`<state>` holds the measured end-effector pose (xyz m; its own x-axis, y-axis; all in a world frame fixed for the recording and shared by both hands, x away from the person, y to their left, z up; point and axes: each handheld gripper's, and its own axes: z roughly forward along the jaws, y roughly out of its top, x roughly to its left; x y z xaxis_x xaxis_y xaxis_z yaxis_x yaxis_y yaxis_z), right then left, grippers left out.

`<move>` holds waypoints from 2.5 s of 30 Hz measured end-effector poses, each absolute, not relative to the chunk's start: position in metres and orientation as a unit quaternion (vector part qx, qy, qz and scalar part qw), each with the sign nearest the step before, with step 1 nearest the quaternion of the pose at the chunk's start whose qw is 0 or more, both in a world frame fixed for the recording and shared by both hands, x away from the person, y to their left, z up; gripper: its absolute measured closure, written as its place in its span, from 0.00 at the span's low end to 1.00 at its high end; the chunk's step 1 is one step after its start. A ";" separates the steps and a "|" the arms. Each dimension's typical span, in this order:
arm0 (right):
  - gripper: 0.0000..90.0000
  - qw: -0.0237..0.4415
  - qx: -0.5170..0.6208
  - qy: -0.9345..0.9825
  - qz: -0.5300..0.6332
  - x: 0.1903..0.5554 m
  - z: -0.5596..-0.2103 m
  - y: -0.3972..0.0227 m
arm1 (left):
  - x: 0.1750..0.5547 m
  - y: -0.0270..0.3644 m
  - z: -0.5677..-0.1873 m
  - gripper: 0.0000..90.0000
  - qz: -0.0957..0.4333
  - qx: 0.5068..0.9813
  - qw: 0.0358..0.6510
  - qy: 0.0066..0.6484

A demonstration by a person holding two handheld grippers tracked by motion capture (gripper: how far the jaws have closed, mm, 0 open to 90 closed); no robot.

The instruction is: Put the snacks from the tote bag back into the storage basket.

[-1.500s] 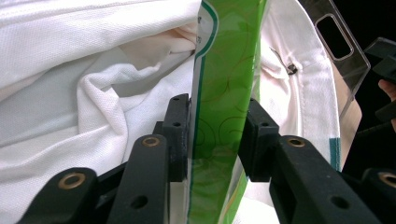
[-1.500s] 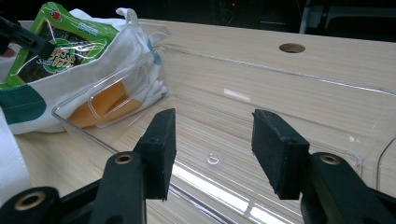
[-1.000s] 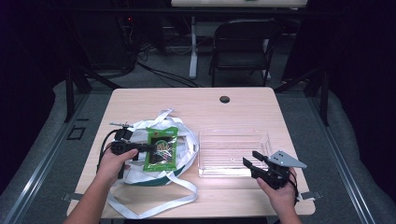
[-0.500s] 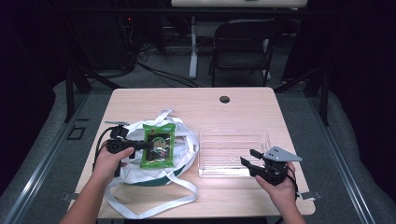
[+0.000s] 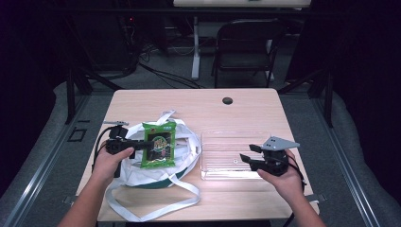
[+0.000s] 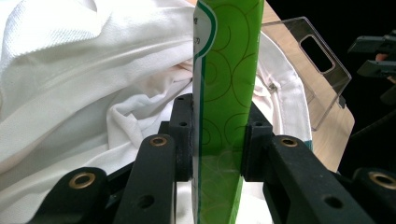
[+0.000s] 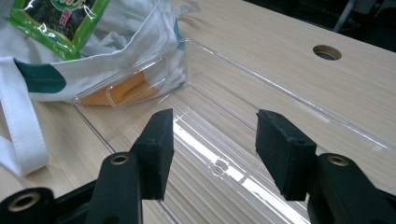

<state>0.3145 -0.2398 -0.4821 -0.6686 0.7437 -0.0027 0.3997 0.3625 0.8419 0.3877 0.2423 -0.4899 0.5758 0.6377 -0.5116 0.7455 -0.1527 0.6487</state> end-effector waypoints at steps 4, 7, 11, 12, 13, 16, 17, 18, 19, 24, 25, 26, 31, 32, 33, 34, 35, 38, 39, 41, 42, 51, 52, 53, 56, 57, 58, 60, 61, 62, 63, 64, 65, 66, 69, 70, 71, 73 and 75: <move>0.57 0.182 0.350 0.812 0.431 0.321 -0.471 -0.239 | 0.388 0.242 -0.489 0.80 -0.058 0.752 0.469 0.460; 0.61 0.193 0.333 0.827 0.410 0.324 -0.462 -0.237 | 0.388 0.242 -0.487 0.80 -0.056 0.754 0.471 0.455; 0.65 0.197 0.312 0.844 0.389 0.330 -0.450 -0.233 | 0.389 0.241 -0.485 0.80 -0.053 0.753 0.476 0.451; 0.66 0.198 0.308 0.848 0.383 0.331 -0.447 -0.232 | 0.389 0.241 -0.484 0.80 -0.053 0.753 0.477 0.450; 0.66 0.198 0.304 0.851 0.380 0.333 -0.445 -0.231 | 0.389 0.241 -0.483 0.80 -0.053 0.754 0.478 0.447; 0.67 0.199 0.295 0.860 0.367 0.337 -0.438 -0.229 | 0.389 0.239 -0.482 0.80 -0.052 0.755 0.482 0.442; 0.67 0.200 0.292 0.862 0.363 0.338 -0.436 -0.228 | 0.389 0.239 -0.481 0.80 -0.052 0.755 0.482 0.442; 0.67 0.198 0.289 0.865 0.360 0.339 -0.434 -0.227 | 0.389 0.239 -0.480 0.80 -0.051 0.754 0.483 0.442; 0.67 0.198 0.286 0.867 0.356 0.340 -0.432 -0.226 | 0.390 0.238 -0.480 0.80 -0.052 0.754 0.484 0.441; 0.68 0.197 0.274 0.875 0.347 0.344 -0.422 -0.221 | 0.390 0.238 -0.476 0.80 -0.046 0.755 0.490 0.434; 0.68 0.196 0.272 0.876 0.346 0.345 -0.420 -0.220 | 0.390 0.238 -0.476 0.80 -0.046 0.755 0.490 0.434; 0.68 0.195 0.270 0.877 0.346 0.346 -0.418 -0.220 | 0.391 0.238 -0.475 0.80 -0.043 0.752 0.495 0.433; 0.68 0.195 0.261 0.883 0.338 0.350 -0.412 -0.216 | 0.391 0.237 -0.473 0.80 -0.040 0.753 0.497 0.430; 0.68 0.192 0.258 0.885 0.337 0.351 -0.411 -0.215 | 0.391 0.237 -0.472 0.80 -0.040 0.753 0.498 0.428; 0.68 0.191 0.257 0.886 0.335 0.352 -0.410 -0.214 | 0.391 0.236 -0.471 0.80 -0.039 0.753 0.499 0.428; 0.68 0.190 0.255 0.888 0.333 0.352 -0.409 -0.214 | 0.391 0.235 -0.470 0.80 -0.038 0.753 0.501 0.426; 0.68 0.190 0.256 0.887 0.333 0.353 -0.409 -0.213 | 0.392 0.235 -0.469 0.80 -0.037 0.752 0.502 0.424; 0.68 0.188 0.251 0.891 0.329 0.355 -0.407 -0.212 | 0.392 0.233 -0.466 0.80 -0.035 0.753 0.504 0.421; 0.68 0.188 0.247 0.893 0.327 0.356 -0.405 -0.211 | 0.393 0.232 -0.463 0.80 -0.033 0.755 0.505 0.417; 0.68 0.187 0.247 0.893 0.327 0.358 -0.403 -0.210 | 0.394 0.230 -0.460 0.80 -0.032 0.755 0.507 0.414; 0.68 0.187 0.244 0.894 0.326 0.358 -0.402 -0.210 | 0.394 0.229 -0.458 0.80 -0.030 0.756 0.508 0.412; 0.67 0.189 0.222 0.904 0.313 0.367 -0.385 -0.204 | 0.395 0.215 -0.446 0.80 -0.024 0.763 0.520 0.383; 0.67 0.189 0.222 0.904 0.313 0.367 -0.385 -0.204 | 0.395 0.215 -0.446 0.80 -0.024 0.763 0.520 0.383; 0.67 0.191 0.217 0.907 0.308 0.369 -0.382 -0.202 | 0.396 0.211 -0.445 0.80 -0.026 0.765 0.522 0.377; 0.67 0.189 0.213 0.908 0.306 0.370 -0.379 -0.199 | 0.396 0.207 -0.445 0.80 -0.027 0.767 0.523 0.372; 0.66 0.190 0.208 0.910 0.303 0.371 -0.376 -0.196 | 0.397 0.203 -0.444 0.80 -0.027 0.768 0.523 0.369; 0.66 0.187 0.206 0.911 0.303 0.372 -0.374 -0.194 | 0.397 0.202 -0.444 0.80 -0.029 0.767 0.525 0.369; 0.66 0.189 0.201 0.912 0.303 0.374 -0.372 -0.191 | 0.398 0.199 -0.443 0.80 -0.029 0.768 0.525 0.365; 0.66 0.185 0.197 0.915 0.298 0.375 -0.370 -0.190 | 0.398 0.197 -0.442 0.80 -0.029 0.768 0.525 0.365; 0.66 0.186 0.194 0.916 0.297 0.376 -0.369 -0.189 | 0.398 0.196 -0.442 0.80 -0.030 0.769 0.526 0.362; 0.66 0.184 0.193 0.917 0.297 0.377 -0.368 -0.187 | 0.398 0.194 -0.441 0.80 -0.030 0.770 0.525 0.360; 0.66 0.184 0.193 0.917 0.297 0.377 -0.368 -0.187 | 0.398 0.194 -0.441 0.80 -0.030 0.770 0.525 0.360; 0.66 0.182 0.189 0.919 0.295 0.379 -0.366 -0.184 | 0.398 0.193 -0.441 0.80 -0.029 0.770 0.527 0.359; 0.66 0.182 0.189 0.919 0.295 0.379 -0.366 -0.184 | 0.398 0.192 -0.440 0.80 -0.029 0.770 0.527 0.358; 0.66 0.176 0.180 0.924 0.287 0.383 -0.361 -0.179 | 0.400 0.187 -0.441 0.80 -0.032 0.770 0.529 0.355; 0.66 0.177 0.176 0.926 0.282 0.385 -0.359 -0.178 | 0.400 0.186 -0.441 0.80 -0.033 0.770 0.529 0.354; 0.66 0.177 0.176 0.926 0.282 0.385 -0.359 -0.178 | 0.400 0.186 -0.441 0.80 -0.033 0.770 0.529 0.354; 0.66 0.170 0.172 0.930 0.278 0.388 -0.357 -0.174 | 0.401 0.184 -0.442 0.80 -0.034 0.771 0.530 0.353; 0.66 0.168 0.174 0.929 0.279 0.389 -0.357 -0.173 | 0.401 0.182 -0.441 0.80 -0.035 0.771 0.530 0.351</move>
